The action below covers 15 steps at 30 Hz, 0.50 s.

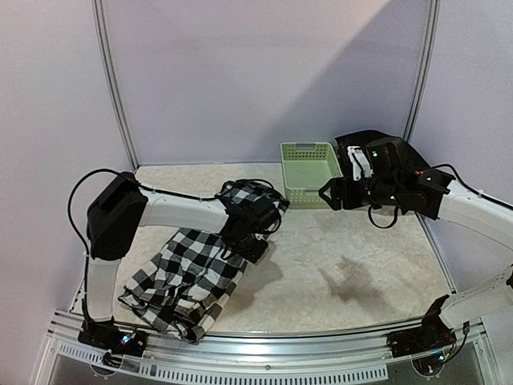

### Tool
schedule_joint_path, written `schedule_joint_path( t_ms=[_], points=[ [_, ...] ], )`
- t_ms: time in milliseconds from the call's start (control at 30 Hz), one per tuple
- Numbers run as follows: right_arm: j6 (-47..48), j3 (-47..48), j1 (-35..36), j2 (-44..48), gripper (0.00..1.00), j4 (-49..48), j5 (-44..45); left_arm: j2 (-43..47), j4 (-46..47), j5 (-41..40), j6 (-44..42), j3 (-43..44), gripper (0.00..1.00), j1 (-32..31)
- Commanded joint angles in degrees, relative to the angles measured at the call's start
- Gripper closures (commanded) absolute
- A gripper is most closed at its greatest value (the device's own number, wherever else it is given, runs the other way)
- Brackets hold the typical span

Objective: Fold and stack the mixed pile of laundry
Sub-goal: Move the rectangle-folded shirt to the center of the board.

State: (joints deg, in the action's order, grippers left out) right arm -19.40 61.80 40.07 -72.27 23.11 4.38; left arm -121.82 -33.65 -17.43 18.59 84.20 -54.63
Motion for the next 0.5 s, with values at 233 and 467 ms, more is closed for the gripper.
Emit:
schedule_joint_path(
  t_ms=[233, 467],
  points=[
    [-0.1, -0.9, 0.0, 1.3, 0.22, 0.4, 1.9, -8.1, -1.7, 8.8, 3.3, 13.7, 1.0, 6.8],
    [-0.7, -1.7, 0.0, 2.3, 0.22, 0.9, 3.2, -18.2, -0.9, 14.1, 7.1, 32.0, 1.0, 8.8]
  ],
)
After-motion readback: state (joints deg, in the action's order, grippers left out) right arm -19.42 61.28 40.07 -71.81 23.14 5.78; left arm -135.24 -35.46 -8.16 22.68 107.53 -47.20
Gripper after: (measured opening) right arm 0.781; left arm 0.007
